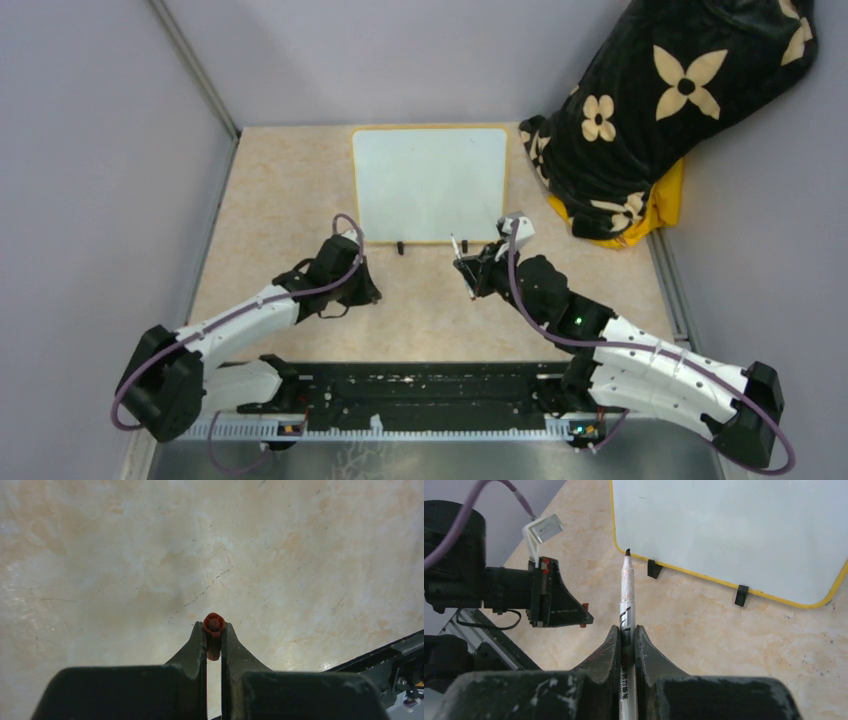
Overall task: Write a sentence on the whiteboard
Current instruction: Place the pen cap at the center of the board.
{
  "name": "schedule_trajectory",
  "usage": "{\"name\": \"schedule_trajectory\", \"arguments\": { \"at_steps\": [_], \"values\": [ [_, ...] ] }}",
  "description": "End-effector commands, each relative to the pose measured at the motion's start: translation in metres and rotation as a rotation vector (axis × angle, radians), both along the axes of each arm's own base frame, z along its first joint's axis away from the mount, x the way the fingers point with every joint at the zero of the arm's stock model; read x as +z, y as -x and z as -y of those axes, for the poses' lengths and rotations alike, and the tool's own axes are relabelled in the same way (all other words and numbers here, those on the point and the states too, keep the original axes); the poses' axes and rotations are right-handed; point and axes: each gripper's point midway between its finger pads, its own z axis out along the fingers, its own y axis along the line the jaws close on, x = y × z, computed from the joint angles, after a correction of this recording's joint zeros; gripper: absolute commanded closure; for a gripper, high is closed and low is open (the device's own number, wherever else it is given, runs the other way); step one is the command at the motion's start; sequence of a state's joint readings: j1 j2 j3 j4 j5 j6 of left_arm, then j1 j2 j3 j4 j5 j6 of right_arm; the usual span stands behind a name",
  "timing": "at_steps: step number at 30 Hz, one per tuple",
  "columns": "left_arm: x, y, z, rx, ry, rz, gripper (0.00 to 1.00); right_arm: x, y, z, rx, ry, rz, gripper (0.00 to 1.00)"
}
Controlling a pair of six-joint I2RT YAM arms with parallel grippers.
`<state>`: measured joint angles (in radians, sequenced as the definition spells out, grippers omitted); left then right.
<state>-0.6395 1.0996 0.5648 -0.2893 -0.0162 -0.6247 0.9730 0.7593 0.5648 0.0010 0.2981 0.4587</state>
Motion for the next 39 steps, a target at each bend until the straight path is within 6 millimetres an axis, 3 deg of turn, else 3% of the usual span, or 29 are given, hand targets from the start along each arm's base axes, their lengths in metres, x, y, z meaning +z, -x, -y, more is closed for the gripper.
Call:
{"name": "schedule_trajectory", "arguments": {
  "at_steps": [1,6,13,27,34,39],
  "values": [
    [-0.008,-0.006,0.02,-0.019,0.047,-0.051,0.98,0.018,-0.004,0.003,-0.023,-0.018,0.043,1.0],
    [-0.026,-0.01,0.023,-0.01,0.03,-0.086,0.96,0.017,-0.003,0.006,-0.024,-0.013,0.047,1.0],
    [-0.039,-0.01,0.019,0.006,-0.004,-0.105,0.8,0.014,-0.003,0.006,-0.025,0.001,0.049,1.0],
    [-0.052,-0.005,0.011,0.017,-0.047,-0.142,0.64,0.009,-0.003,0.004,-0.015,0.006,0.044,1.0],
    [-0.044,-0.007,0.012,0.018,-0.038,-0.13,0.55,0.012,-0.002,0.004,-0.012,0.005,0.047,1.0],
    [-0.009,-0.014,0.018,0.022,0.023,-0.06,0.41,0.022,-0.002,0.002,0.002,0.007,0.069,1.0]
  ]
}}
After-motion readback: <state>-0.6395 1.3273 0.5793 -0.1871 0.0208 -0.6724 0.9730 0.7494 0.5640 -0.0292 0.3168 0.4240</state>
